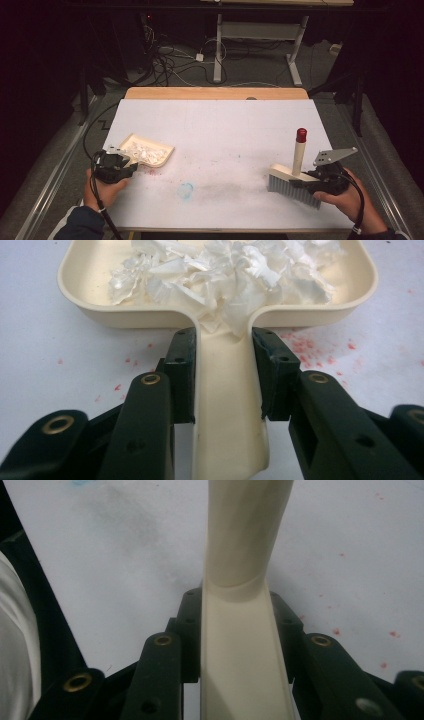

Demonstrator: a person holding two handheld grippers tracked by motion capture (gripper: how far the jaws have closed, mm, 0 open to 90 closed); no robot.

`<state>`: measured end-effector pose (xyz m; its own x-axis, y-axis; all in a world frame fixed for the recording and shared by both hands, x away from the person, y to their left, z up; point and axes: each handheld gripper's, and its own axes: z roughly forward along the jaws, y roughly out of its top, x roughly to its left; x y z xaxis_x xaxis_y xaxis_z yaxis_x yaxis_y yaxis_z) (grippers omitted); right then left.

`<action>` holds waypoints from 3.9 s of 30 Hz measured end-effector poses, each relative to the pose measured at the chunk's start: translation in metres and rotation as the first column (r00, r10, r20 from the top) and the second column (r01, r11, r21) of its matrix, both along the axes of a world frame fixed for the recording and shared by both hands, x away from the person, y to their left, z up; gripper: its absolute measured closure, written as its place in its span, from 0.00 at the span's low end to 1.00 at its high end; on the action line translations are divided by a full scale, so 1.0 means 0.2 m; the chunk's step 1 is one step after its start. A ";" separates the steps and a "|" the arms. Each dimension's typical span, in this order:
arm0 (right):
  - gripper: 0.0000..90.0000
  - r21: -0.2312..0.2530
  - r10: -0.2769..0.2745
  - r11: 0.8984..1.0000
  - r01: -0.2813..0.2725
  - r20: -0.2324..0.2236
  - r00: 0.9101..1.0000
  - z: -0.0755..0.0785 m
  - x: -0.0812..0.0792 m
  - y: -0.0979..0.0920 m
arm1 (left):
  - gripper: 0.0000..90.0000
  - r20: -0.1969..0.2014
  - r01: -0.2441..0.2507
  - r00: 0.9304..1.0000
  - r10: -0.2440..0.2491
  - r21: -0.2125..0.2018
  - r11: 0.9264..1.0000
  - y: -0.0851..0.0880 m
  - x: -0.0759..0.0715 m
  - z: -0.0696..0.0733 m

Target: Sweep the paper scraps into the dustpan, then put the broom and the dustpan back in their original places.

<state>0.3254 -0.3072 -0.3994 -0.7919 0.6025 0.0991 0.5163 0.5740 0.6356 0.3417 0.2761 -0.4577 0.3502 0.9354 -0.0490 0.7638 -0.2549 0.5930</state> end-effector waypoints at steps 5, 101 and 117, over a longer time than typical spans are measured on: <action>0.74 -0.011 0.014 1.000 -0.014 -0.017 1.000 -0.01 0.10 0.01 | 0.70 0.008 -0.019 1.000 0.019 0.001 1.000 -0.02 0.02 -0.01; 0.34 0.174 -0.329 0.943 0.283 0.373 0.867 -0.01 0.39 0.22 | 0.23 0.363 0.359 0.847 -0.388 0.148 0.922 -0.24 -0.20 0.02; 0.27 0.173 -0.280 0.959 0.226 0.435 0.856 0.04 0.27 0.30 | 0.21 0.356 0.399 0.825 -0.438 0.181 0.899 -0.25 -0.27 0.01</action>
